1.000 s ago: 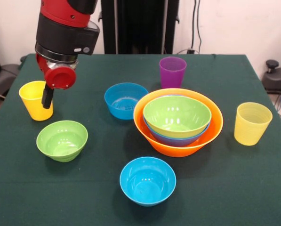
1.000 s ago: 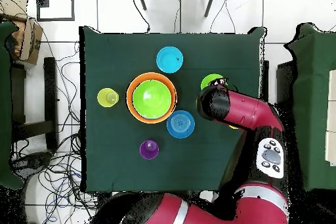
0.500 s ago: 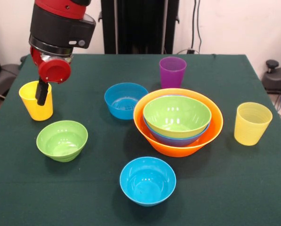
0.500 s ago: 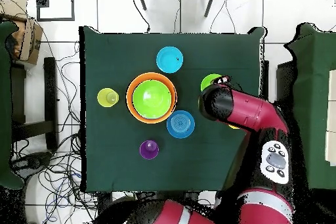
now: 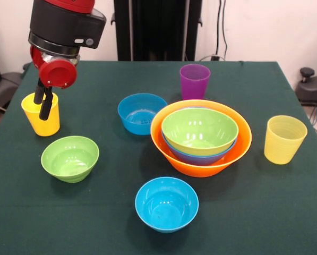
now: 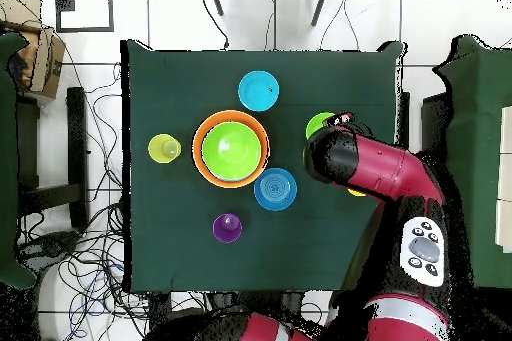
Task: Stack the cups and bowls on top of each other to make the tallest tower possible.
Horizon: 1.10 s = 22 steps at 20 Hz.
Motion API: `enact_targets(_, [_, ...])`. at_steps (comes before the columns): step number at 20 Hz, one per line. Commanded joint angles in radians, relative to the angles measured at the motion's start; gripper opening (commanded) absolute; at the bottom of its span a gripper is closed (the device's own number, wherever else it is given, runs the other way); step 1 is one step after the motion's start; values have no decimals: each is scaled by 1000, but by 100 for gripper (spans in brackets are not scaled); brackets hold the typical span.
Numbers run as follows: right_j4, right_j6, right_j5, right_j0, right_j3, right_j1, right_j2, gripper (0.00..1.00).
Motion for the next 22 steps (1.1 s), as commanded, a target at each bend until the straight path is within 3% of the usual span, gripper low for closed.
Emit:
enact_targets(1, [-31, -16, 0, -12, 36, 28, 102, 100])
enact_targets(16, [-34, 47, -124, -5, 84, 100, 78, 100])
enact_targets(22, [-23, 22, -73, -33, 156, 30, 96, 100])
